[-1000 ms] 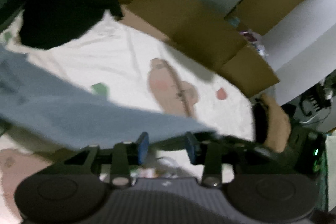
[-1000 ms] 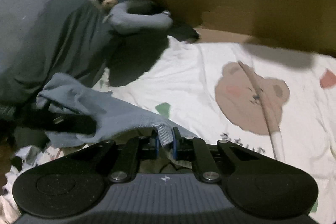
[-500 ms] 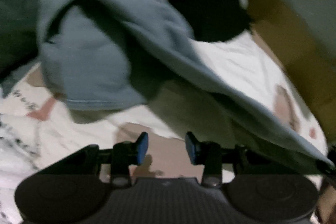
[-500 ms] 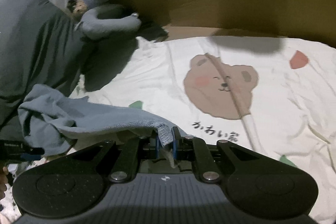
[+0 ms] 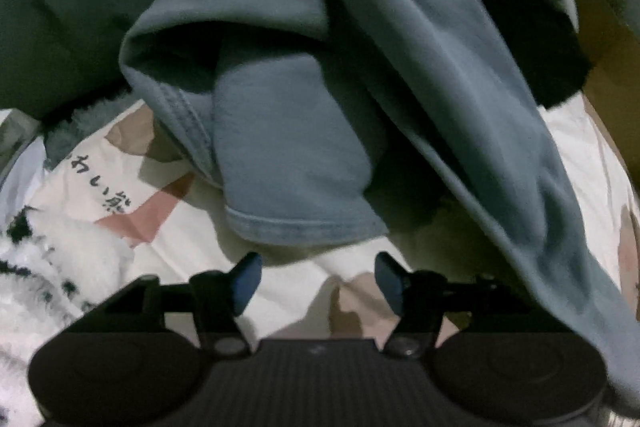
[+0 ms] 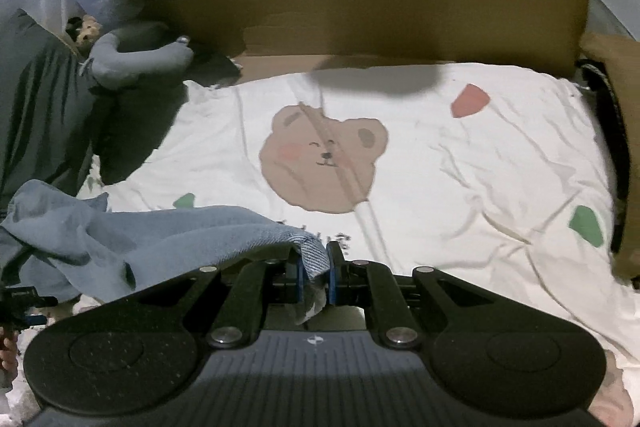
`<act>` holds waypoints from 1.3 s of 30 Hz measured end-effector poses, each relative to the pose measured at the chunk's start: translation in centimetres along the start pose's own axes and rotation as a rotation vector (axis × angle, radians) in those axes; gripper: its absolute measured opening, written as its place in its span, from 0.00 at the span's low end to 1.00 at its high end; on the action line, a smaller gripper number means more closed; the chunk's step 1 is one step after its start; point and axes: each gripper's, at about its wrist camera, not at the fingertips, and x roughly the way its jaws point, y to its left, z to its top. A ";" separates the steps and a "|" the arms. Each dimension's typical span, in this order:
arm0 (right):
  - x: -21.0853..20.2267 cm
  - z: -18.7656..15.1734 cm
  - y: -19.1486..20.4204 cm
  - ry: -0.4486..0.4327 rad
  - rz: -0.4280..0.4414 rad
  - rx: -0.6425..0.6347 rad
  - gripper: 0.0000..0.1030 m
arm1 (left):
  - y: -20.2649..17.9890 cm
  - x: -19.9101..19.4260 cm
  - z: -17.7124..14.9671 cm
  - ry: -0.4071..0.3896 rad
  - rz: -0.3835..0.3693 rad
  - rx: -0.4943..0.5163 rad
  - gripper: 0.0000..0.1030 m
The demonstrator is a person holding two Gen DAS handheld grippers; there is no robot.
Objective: Fold clothes
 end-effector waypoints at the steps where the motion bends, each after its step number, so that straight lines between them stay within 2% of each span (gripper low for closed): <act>1: -0.1 -0.1 -0.2 0.001 -0.006 0.001 0.09 | 0.3 0.3 0.2 -0.003 0.000 -0.016 0.64; 5: -0.5 -0.5 -0.8 0.008 -0.038 0.006 0.09 | 1.5 1.5 0.6 -0.009 0.001 -0.085 0.65; 10: -0.9 -1.1 -2.3 0.028 -0.089 0.036 0.09 | 3.4 2.4 0.8 -0.015 -0.069 -0.235 0.64; 12: -1.3 -1.3 -2.9 0.034 -0.111 0.036 0.09 | 3.7 2.5 1.0 -0.030 -0.083 -0.255 0.61; 14: -1.6 -1.3 -3.3 0.040 -0.132 0.037 0.09 | 3.7 2.5 1.1 -0.040 -0.083 -0.257 0.46; 15: -1.8 -1.4 -3.5 0.043 -0.142 0.040 0.09 | 3.9 2.5 1.0 -0.044 -0.093 -0.276 0.42; 17: -2.1 -1.6 -3.8 0.047 -0.157 0.048 0.09 | 4.3 2.4 0.9 -0.050 -0.113 -0.314 0.22; 20: -2.5 -1.8 -4.0 0.050 -0.172 0.055 0.10 | 3.8 1.4 0.9 -0.074 -0.122 -0.275 0.15; 23: -3.0 -1.9 -4.0 0.050 -0.180 0.057 0.10 | 3.0 -0.2 0.9 -0.099 -0.131 -0.223 0.12; 33: -6.9 -1.9 -5.6 0.032 -0.228 0.128 0.10 | 2.1 -6.4 3.3 -0.187 -0.234 -0.114 0.10; 39: -10.3 -2.4 -7.0 0.025 -0.274 0.178 0.10 | 2.0 -8.4 2.4 -0.196 -0.250 -0.089 0.09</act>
